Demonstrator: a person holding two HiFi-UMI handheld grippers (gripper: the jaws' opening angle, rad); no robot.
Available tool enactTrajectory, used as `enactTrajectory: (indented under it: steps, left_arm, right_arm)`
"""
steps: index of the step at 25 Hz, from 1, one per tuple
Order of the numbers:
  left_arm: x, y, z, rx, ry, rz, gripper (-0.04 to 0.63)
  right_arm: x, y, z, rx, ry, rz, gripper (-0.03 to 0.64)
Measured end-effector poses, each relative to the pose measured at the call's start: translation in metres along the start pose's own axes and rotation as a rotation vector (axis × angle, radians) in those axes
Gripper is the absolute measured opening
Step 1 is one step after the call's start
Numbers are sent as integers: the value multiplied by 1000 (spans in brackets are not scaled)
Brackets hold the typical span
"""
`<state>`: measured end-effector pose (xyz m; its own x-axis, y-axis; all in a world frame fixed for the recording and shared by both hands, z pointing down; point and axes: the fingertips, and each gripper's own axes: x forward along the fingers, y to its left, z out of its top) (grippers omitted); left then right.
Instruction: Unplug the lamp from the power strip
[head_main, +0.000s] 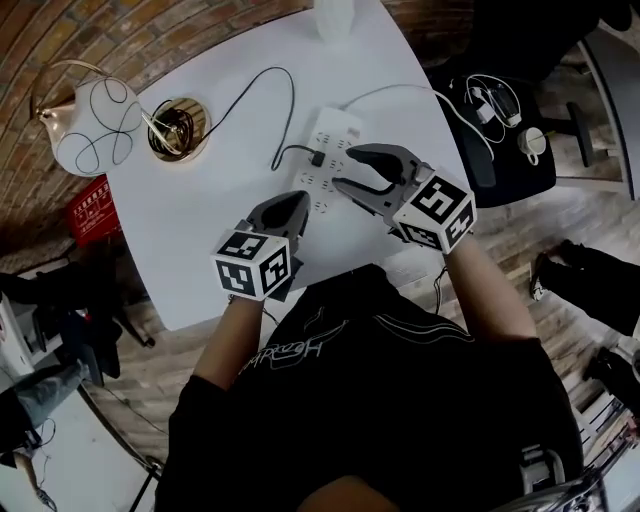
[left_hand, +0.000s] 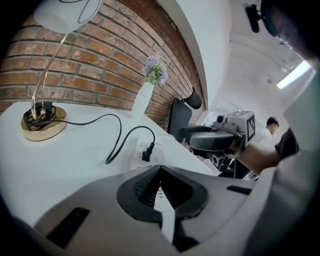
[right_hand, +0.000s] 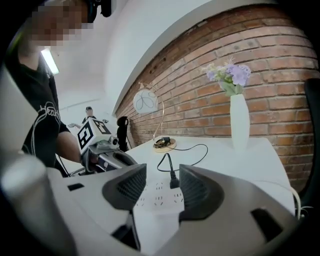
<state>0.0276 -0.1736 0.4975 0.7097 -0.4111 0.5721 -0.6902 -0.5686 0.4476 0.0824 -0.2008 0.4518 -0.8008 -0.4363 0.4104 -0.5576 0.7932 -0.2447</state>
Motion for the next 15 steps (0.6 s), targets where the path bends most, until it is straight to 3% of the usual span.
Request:
enactTrajectory:
  steps: [7, 15]
  left_arm:
    - [12, 19, -6, -23, -50, 81, 3]
    - [22, 30, -22, 67, -9, 184, 3]
  right_arm:
    - [34, -20, -28, -137, 66, -12, 169]
    - [66, -21, -41, -226, 82, -5, 167]
